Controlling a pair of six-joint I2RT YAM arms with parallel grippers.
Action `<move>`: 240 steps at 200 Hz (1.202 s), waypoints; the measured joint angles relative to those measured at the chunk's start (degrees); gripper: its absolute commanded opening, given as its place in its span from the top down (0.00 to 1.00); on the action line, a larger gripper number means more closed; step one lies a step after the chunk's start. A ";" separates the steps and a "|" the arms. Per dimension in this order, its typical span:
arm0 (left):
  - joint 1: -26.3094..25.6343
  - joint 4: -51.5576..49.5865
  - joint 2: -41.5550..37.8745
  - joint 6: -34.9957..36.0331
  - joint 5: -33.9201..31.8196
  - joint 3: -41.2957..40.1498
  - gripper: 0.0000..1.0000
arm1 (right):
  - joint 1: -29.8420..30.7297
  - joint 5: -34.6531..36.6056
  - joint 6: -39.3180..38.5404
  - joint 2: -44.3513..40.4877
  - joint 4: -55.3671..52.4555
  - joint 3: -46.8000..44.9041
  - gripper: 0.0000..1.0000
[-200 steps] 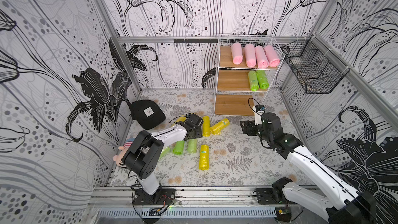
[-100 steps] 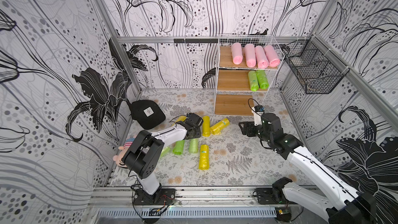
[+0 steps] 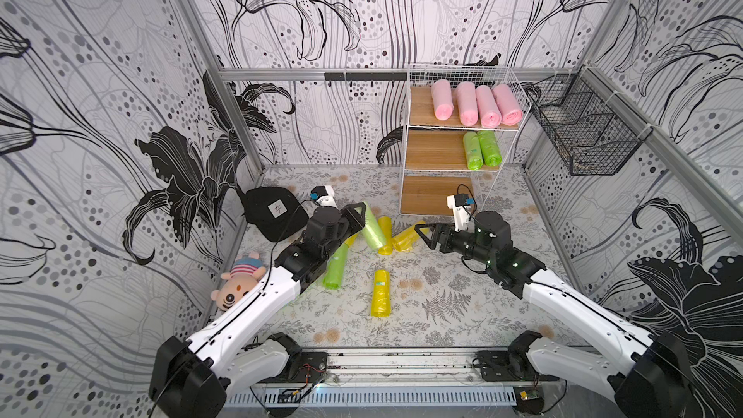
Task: Sort the rolls of trash bags by color and place them on the shelf
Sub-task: Pick up the roll of trash bags from the center of the board.
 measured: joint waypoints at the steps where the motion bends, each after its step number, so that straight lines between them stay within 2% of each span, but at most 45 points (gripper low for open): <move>1: 0.00 0.61 -0.17 -0.50 -0.02 -0.28 0.95 | 0.07 -0.04 0.15 0.04 0.31 -0.07 0.16; 14: 0.00 5.55 -1.29 -4.68 -0.39 -2.69 1.00 | 1.60 -0.50 2.56 1.36 4.81 -1.11 0.14; 72: -1.86 25.64 -1.53 -18.36 -5.68 -12.22 1.00 | 8.85 0.00 10.67 8.11 24.41 -2.86 0.09; 115: -3.72 36.70 0.96 -25.07 -8.15 -14.93 1.00 | 10.99 1.97 12.46 12.85 30.67 -2.60 0.11; 173: -4.20 46.34 5.35 -31.63 -8.90 -17.64 1.00 | 11.04 3.87 13.92 14.71 37.99 -2.56 0.22; 240: -4.52 49.11 5.92 -33.59 -8.81 -17.68 1.00 | 11.04 5.20 13.68 14.71 39.21 -1.97 0.54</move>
